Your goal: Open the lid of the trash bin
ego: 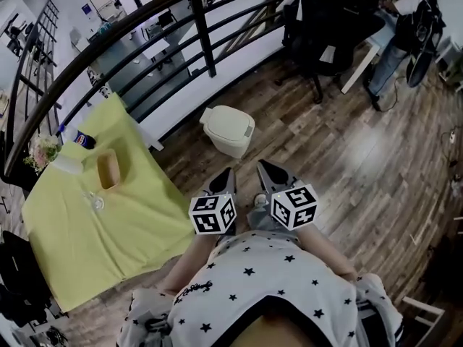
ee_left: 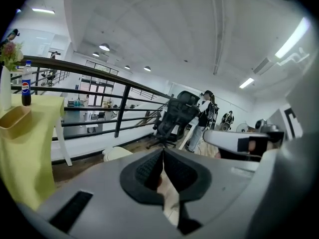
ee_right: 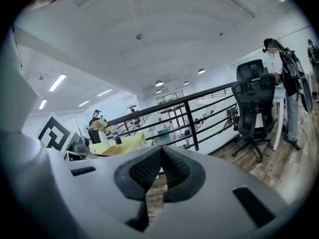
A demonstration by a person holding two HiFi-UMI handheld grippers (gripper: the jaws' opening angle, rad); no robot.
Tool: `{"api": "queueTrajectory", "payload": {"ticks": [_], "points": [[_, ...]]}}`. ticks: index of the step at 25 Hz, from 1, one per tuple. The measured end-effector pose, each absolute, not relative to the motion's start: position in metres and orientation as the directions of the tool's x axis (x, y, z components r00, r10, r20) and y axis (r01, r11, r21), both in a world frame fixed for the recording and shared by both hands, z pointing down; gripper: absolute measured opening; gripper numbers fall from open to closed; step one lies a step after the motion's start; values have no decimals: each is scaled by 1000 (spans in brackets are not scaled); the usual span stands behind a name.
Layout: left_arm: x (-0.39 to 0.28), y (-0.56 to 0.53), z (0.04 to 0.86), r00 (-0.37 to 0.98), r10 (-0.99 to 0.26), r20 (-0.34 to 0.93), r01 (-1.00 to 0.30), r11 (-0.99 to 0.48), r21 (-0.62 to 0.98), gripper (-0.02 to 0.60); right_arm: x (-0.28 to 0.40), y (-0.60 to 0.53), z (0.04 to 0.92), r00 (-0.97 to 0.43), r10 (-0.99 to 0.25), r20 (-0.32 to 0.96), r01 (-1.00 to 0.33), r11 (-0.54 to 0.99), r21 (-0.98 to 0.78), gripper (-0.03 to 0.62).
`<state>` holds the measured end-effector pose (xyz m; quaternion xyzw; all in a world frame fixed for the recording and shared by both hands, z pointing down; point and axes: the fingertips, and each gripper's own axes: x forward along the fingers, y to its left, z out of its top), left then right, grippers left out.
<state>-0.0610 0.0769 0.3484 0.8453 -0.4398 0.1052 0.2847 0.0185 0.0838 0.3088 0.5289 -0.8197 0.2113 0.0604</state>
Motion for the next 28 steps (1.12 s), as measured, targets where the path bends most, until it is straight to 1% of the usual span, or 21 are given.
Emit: {"api": "queueTrajectory", "payload": {"ticks": [7,16,28], "points": [[-29,26,344,532,-734,421,-836,-378,398,15,50,30,305,-505,-800,324,-859,430,-277,-6],[-6,-15,349,445,-788,426,-874,-279,397,15,77,-18,309,-590,-741,321,-806,518,-285,-6],[-12,-31,370,352,-806,475,-902,-158,401,15,85,-38,354,-632,-668,393,-775,534,-339,-6]]}}
